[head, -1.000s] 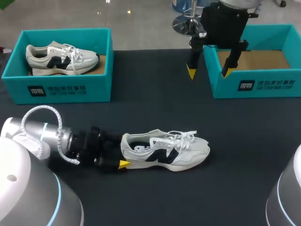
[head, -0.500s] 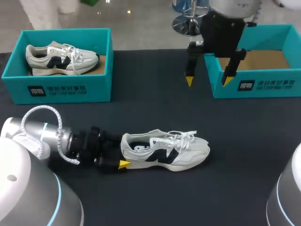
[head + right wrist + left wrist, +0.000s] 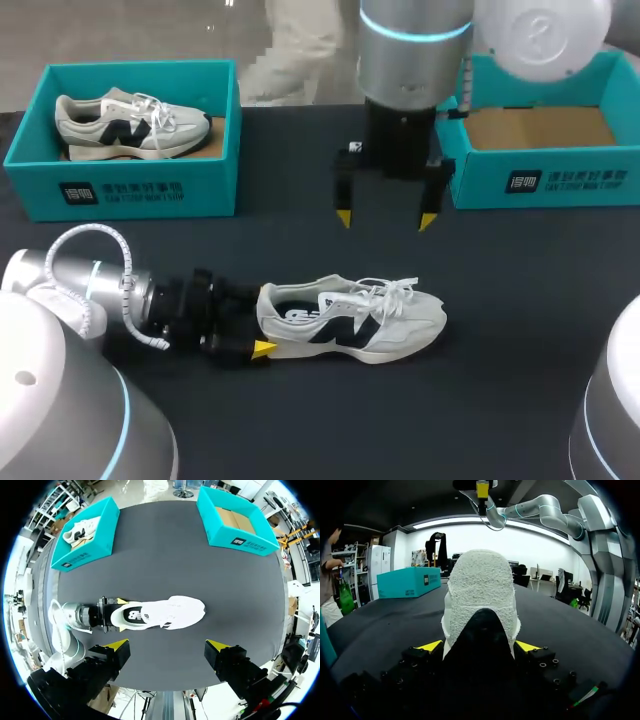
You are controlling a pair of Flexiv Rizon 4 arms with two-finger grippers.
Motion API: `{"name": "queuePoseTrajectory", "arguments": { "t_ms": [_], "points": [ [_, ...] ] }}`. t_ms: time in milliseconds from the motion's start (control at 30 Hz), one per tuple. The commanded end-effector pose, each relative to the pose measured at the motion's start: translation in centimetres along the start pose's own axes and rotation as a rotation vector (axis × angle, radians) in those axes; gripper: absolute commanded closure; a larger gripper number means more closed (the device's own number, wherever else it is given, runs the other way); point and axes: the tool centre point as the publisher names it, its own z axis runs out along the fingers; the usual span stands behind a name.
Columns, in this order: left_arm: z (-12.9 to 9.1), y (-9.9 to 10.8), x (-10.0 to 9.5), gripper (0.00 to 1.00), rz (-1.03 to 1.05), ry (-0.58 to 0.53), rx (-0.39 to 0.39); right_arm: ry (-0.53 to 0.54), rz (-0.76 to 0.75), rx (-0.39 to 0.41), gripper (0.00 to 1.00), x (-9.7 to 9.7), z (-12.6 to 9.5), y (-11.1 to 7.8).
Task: Take the shoe out of the shoebox, open the shoe tongue, remove and reinsert the insole, then place the shoe into the shoebox
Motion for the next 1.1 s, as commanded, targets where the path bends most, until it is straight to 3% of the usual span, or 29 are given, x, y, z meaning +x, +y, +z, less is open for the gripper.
{"name": "queuePoseTrajectory", "arguments": {
  "t_ms": [33, 233, 1100],
  "points": [
    [0.0, 0.2, 0.0, 1.00, 0.000, -0.001, 0.001, 0.001, 0.011, -0.015, 0.00, 0.7, 1.4, -0.5],
    [0.0, 0.2, 0.0, 1.00, 0.000, -0.001, 0.001, 0.016, -0.003, 0.016, 0.00, 2.1, 1.6, -0.6],
    [0.0, 0.2, 0.0, 1.00, 0.000, -0.001, 0.001, 0.016, -0.003, 0.016, 0.00, 2.1, 1.6, -0.6]
  ]
}}
